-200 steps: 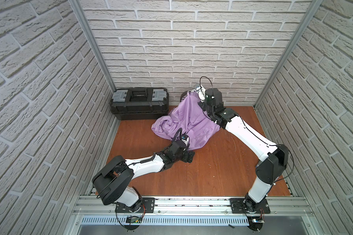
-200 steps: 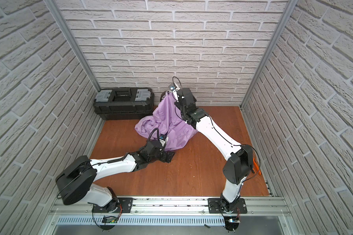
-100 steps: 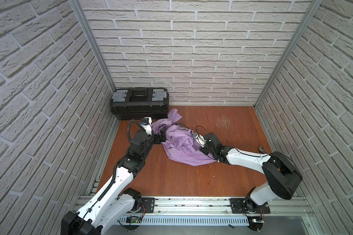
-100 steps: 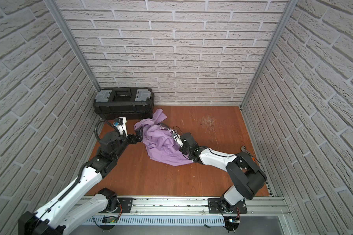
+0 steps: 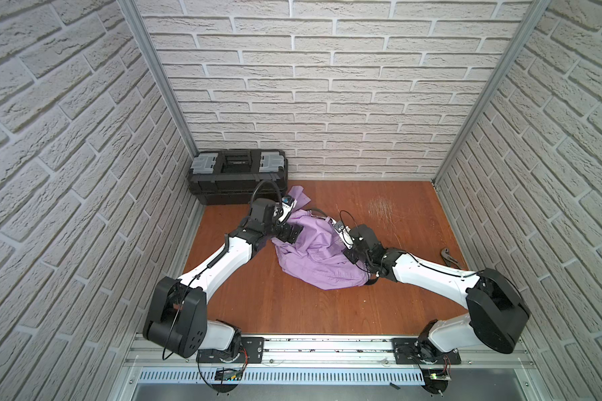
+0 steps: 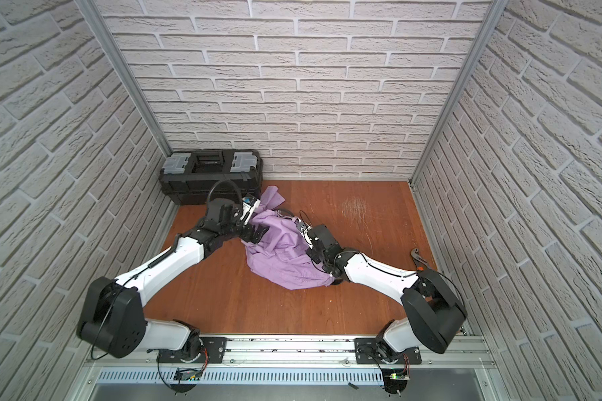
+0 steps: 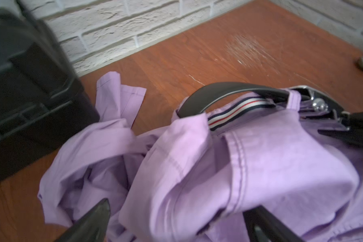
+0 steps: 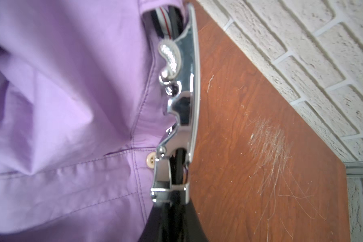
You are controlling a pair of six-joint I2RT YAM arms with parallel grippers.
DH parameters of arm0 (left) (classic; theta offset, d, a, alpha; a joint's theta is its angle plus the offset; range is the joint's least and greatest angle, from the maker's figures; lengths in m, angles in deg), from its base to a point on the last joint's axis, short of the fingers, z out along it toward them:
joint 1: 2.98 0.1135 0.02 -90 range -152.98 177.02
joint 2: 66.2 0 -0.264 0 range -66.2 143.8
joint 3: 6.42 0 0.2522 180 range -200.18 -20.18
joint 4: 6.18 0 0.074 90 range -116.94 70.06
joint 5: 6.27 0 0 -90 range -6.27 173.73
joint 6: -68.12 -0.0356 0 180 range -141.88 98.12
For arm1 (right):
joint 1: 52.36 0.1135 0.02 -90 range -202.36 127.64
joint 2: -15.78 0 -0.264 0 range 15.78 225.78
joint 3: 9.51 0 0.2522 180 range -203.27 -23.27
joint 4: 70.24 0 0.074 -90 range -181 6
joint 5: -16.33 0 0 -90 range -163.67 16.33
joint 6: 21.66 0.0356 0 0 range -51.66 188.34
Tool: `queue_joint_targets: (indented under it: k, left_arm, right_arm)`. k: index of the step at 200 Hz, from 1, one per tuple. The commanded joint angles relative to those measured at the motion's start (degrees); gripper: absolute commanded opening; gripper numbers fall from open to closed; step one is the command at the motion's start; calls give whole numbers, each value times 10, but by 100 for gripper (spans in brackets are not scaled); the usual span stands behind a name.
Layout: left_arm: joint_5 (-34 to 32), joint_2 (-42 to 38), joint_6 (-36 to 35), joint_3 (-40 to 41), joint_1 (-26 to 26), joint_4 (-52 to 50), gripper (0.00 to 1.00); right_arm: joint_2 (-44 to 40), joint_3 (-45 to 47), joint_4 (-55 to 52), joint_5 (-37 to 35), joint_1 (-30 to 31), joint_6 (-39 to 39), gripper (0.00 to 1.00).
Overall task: Remove the belt from the trousers
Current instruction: Adjust the trousers at the center of the board.
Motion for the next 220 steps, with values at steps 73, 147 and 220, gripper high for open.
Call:
queue_joint_targets:
  k: [73,147,220]
  left_arm:
    - [-19,198,-49,-402,-58,-161,0]
    - [-97,270,52,-927,-62,-109,0]
    - [-95,-18,98,-319,31,-51,0]
  right_arm:
    - [-35,-295,27,-201,-18,-147,3]
    - [183,-1035,-28,-62,1,-217,3]
    - [75,-582,-80,-17,-16,-124,3]
